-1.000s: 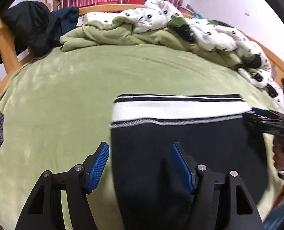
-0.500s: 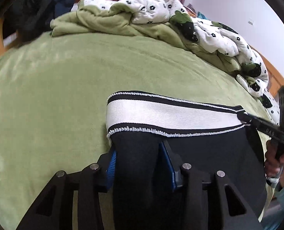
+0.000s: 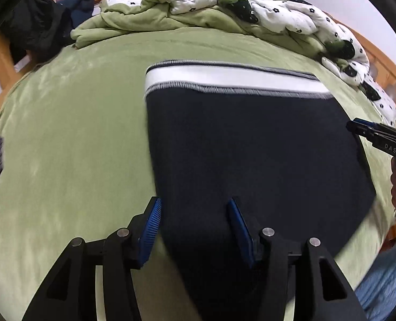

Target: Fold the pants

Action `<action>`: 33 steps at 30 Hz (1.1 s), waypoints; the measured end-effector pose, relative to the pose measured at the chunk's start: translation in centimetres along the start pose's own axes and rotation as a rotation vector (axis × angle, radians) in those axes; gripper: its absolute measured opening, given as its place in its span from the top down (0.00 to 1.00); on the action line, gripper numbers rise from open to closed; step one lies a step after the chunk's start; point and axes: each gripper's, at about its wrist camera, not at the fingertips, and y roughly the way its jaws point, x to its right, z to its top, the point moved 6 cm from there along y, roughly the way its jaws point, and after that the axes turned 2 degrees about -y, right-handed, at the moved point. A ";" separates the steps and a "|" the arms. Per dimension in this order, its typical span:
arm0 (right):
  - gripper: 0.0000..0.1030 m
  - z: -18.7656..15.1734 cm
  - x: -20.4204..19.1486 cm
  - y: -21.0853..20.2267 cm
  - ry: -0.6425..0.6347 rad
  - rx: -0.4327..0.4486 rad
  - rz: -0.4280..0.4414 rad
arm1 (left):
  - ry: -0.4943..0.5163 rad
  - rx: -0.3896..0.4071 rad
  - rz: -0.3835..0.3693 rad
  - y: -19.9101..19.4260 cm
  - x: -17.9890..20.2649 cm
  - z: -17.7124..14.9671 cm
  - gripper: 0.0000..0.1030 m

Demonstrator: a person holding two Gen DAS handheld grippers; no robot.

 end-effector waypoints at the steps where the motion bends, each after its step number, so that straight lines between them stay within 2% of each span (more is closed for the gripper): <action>1: 0.57 -0.9 -0.4 -0.7 -0.017 0.002 -0.012 | -0.006 0.000 -0.012 -0.5 -0.1 -0.6 0.52; 4: 0.51 -4.1 -0.8 -2.1 0.005 -0.021 -0.014 | -0.062 -0.008 -0.011 -2.2 -0.8 -2.9 0.51; 7: 0.50 -6.9 0.1 -2.8 0.105 -0.036 0.010 | -0.084 -0.017 -0.003 -2.7 -1.2 -4.9 0.51; 9: 0.50 -7.7 0.4 -3.4 0.115 -0.052 -0.002 | -0.080 0.002 0.036 -3.5 -1.1 -6.0 0.51; 10: 0.50 -8.0 0.4 -4.1 0.092 -0.061 -0.037 | -0.061 0.017 0.064 -4.1 -0.7 -6.3 0.52; 11: 0.50 -8.0 0.4 -4.5 0.079 -0.060 -0.057 | -0.039 0.032 0.090 -4.7 -0.1 -6.4 0.52; 13: 0.50 -7.6 0.1 -6.8 0.068 -0.010 -0.096 | -0.014 0.061 0.094 -5.9 1.0 -6.4 0.52; 16: 0.46 -7.0 -1.3 -10.1 0.080 0.071 -0.072 | -0.013 0.093 0.086 -7.8 3.2 -5.8 0.48; 18: 0.29 -6.9 -2.4 -12.1 0.090 0.113 -0.053 | -0.044 0.115 0.084 -9.0 4.1 -5.4 0.43; 20: 0.23 -6.8 -3.5 -13.8 0.096 0.144 -0.057 | -0.073 0.136 0.110 -10.2 4.5 -5.2 0.39; 21: 0.22 -6.8 -4.0 -14.6 0.101 0.155 -0.068 | -0.099 0.158 0.121 -11.2 4.7 -5.0 0.38; 24: 0.19 -7.1 -4.7 -16.2 0.118 0.137 -0.049 | -0.140 0.193 0.087 -13.5 5.6 -5.1 0.33; 27: 0.19 -7.2 -5.3 -18.1 0.116 0.114 -0.041 | -0.149 0.245 0.108 -15.5 6.3 -5.3 0.29; 31: 0.19 -7.7 -6.1 -21.9 0.089 0.188 -0.075 | -0.145 0.278 0.112 -18.0 7.2 -6.0 0.28; 32: 0.15 -8.0 -6.4 -22.7 0.086 0.199 -0.069 | -0.147 0.282 0.108 -18.5 7.4 -6.4 0.28; 33: 0.07 -8.4 -6.6 -23.4 0.090 0.205 -0.060 | -0.149 0.283 0.108 -18.8 7.6 -6.6 0.28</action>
